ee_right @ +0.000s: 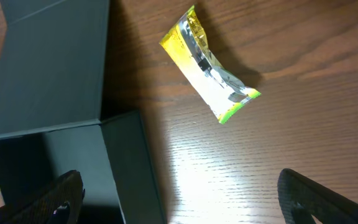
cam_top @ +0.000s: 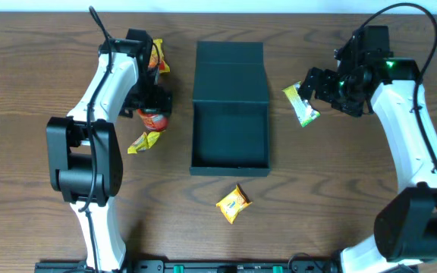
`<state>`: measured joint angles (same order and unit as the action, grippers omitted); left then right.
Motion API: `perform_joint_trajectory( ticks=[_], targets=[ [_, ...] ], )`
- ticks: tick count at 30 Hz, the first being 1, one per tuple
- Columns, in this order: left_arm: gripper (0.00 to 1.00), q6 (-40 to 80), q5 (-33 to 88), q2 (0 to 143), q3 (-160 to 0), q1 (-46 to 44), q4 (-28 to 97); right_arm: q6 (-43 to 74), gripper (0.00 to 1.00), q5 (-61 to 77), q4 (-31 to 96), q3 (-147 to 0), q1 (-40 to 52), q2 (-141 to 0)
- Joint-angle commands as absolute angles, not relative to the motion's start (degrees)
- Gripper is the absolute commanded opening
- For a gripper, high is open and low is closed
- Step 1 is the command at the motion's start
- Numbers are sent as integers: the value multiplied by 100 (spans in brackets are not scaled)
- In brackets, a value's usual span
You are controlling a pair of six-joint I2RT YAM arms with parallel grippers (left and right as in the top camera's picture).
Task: Pack container
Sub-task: 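Grasp the red can with the left gripper and lift it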
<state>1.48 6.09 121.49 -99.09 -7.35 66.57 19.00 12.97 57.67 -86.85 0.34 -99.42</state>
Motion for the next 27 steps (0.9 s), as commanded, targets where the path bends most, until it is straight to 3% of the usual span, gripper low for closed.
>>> perform_joint_trajectory(
  ticks=[1,7,13,18,27],
  targets=[
    [100,172,530,12202,-10003,-832,6775,1994,99,1052,5741,-8753,82,-9957],
    [95,246,504,12202,-10003,-937,6469,1992,99,1026,5627,-8753,82,-9957],
    [98,344,384,12202,-10003,-941,6276,1990,99,1026,5524,-8753,82,-9957],
    [70,344,384,12202,-10003,-941,6298,1990,99,1024,5485,-8753,82,-9957],
    [68,532,379,12156,-10071,-941,6390,1992,99,832,5448,-8753,82,-9957]
  ],
)
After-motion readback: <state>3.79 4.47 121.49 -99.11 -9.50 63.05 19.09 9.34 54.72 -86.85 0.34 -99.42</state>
